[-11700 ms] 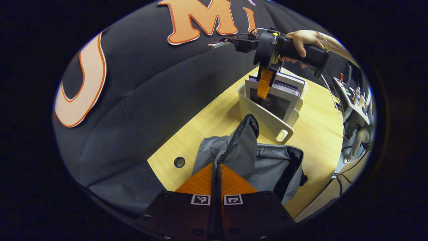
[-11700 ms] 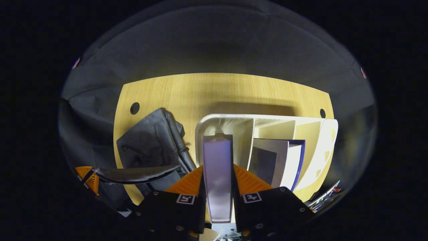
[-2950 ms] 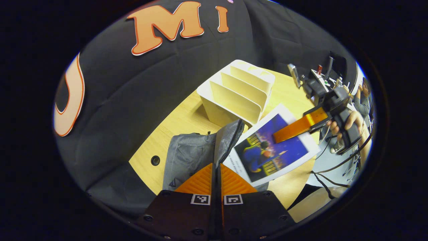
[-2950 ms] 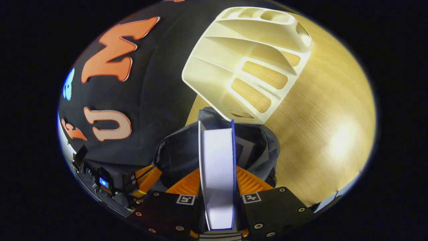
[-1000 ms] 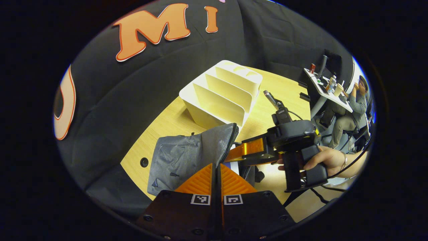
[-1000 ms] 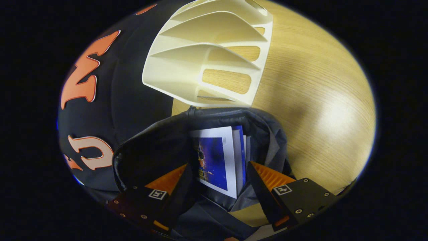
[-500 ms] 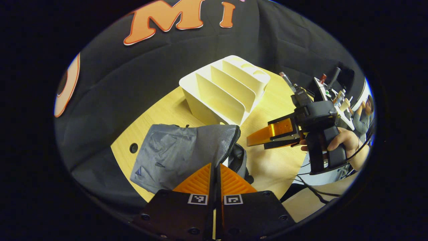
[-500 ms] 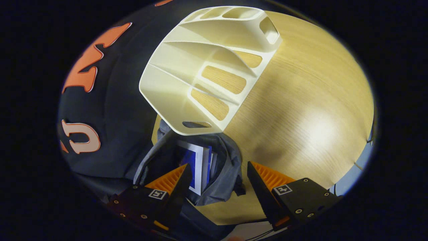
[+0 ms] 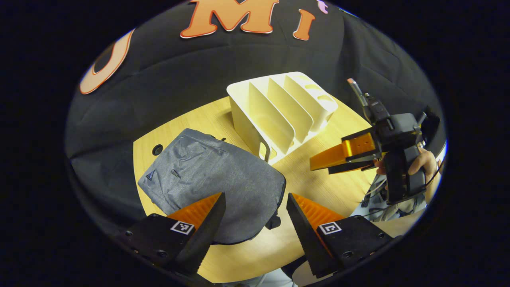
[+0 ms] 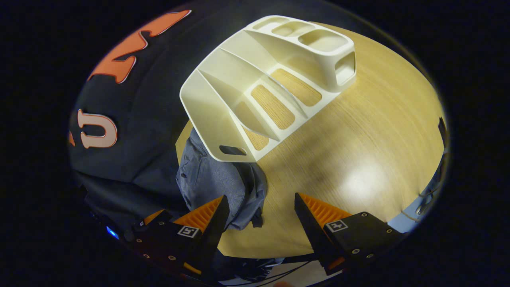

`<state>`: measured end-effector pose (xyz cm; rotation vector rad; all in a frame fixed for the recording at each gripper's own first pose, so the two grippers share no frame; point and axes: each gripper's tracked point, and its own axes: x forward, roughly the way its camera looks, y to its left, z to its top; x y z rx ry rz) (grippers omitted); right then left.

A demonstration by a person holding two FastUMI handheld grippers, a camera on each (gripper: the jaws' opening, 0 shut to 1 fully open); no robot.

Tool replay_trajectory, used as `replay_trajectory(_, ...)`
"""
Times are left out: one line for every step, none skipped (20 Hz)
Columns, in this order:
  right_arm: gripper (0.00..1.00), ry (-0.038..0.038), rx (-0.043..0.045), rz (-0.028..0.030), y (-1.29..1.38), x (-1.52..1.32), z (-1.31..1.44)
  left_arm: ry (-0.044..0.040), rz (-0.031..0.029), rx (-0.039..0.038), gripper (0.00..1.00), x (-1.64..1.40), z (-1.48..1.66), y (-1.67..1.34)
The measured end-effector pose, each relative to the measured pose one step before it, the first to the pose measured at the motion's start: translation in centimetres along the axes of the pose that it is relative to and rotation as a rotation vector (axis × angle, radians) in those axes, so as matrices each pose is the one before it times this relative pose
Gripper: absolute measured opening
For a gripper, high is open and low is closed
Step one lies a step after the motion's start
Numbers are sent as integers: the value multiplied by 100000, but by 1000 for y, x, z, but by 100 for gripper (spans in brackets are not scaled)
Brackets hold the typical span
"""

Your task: Open the schoolbag, grab two books from the bookshelf and put them into the schoolbag.

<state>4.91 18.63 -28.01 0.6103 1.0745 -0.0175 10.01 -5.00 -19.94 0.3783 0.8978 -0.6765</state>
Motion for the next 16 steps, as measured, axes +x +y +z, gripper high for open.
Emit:
replay_trajectory(99,-3427,-6301,-2278,-443,-1023,1149,-4019,2119,-3481,98,52,907,-95)
replay_trajectory(99,-4175,-6910,-2682,-614,-1042,1434,-4515,789,-4859,98,-54,1116,-505)
replay_trajectory(99,-5073,-6171,-2149,-605,-1130,1777,-5406,-785,-4630,98,139,1076,-419)
replay_trajectory(99,-5825,-5281,-1126,-469,-1119,2065,-5743,365,-2368,98,-225,1559,-415)
replay_trajectory(98,-5620,-4309,-936,-478,-1073,2172,-4546,2620,21,98,-229,1230,250)
replay_trajectory(98,-5328,-3303,-383,234,-1567,1648,-4996,2904,1142,98,-656,1464,452)
replay_trajectory(98,-5624,-3343,-260,-220,-1181,2295,-5502,3378,1137,98,-220,1427,581)
replay_trajectory(98,-5486,-3724,-868,-418,-736,2046,-4986,2913,1398,98,-483,1724,459)
replay_trajectory(98,-5210,-3637,-979,-252,-951,1871,-5384,2525,1326,99,-216,1346,361)
replay_trajectory(98,-5772,-4407,-1283,-260,-724,1745,-5002,1364,1502,98,-204,1452,13)
replay_trajectory(98,-6507,-4779,-2092,-583,-722,1927,-4508,264,1865,98,312,696,-83)
replay_trajectory(98,-6021,-4534,-1500,-365,-527,1865,-4260,676,1701,98,-87,957,63)
replay_trajectory(98,-5045,-3404,-585,-243,-506,1144,-4902,1776,1507,98,5,1213,198)
replay_trajectory(98,-4481,-1839,516,321,-334,1194,-5069,2294,937,98,-72,1110,207)
replay_trajectory(98,-3831,-863,1248,232,-204,925,-4901,2241,243,96,-56,1042,117)
replay_trajectory(98,-3617,-572,1135,334,-553,924,-4831,1412,-111,96,-200,1179,-52)
